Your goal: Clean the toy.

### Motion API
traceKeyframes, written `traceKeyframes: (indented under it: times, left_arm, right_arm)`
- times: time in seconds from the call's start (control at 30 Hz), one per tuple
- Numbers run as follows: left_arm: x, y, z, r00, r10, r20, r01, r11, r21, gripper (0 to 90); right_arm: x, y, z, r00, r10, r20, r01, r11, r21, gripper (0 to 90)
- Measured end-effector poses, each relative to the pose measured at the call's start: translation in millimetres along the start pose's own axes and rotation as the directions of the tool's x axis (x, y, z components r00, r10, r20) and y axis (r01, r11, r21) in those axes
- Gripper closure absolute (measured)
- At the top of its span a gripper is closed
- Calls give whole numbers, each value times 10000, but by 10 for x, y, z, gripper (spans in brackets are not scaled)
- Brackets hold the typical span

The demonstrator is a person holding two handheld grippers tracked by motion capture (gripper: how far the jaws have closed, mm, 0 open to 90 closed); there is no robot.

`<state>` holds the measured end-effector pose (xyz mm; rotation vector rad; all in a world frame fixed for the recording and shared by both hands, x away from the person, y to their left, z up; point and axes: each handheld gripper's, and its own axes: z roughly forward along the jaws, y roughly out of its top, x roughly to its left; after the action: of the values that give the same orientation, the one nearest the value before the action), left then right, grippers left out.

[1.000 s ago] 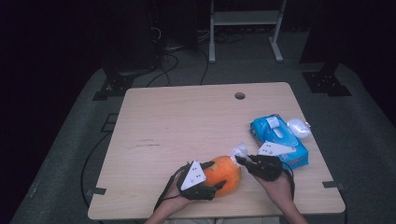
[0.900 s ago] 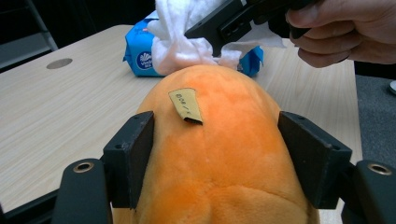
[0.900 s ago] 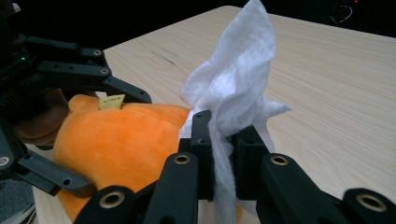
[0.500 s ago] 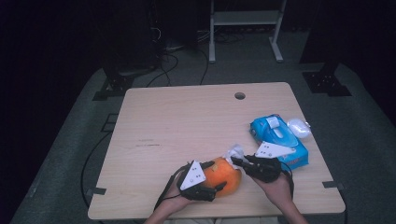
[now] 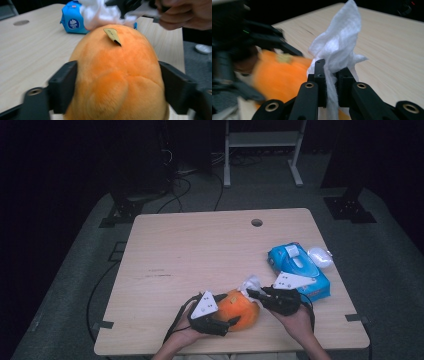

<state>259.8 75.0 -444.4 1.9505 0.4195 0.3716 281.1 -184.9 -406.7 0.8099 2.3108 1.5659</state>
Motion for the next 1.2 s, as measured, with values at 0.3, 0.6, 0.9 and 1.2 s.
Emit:
traceKeyframes:
  times: [0.3,0.6,0.9,1.2]
  left_arm:
    - [-64,41,6,9822,1372,-1280,-1389,9903,-51,376]
    - [9,-18,-28,9958,575,-712,-572,9983,50,286]
    - [21,-61,-35,9960,722,-531,-724,9974,-17,285]
    - [73,-91,-50,9967,721,-363,-722,9974,-40,288]
  right_arm:
    - [-15,-6,-17,9992,233,323,-223,9993,-307,805]
    - [-52,-64,108,9992,151,376,-155,9998,96,805]
    - [-240,-141,100,9929,1037,588,-1048,9944,156,803]
    - [-267,-185,134,9894,1152,882,-1178,9927,245,803]
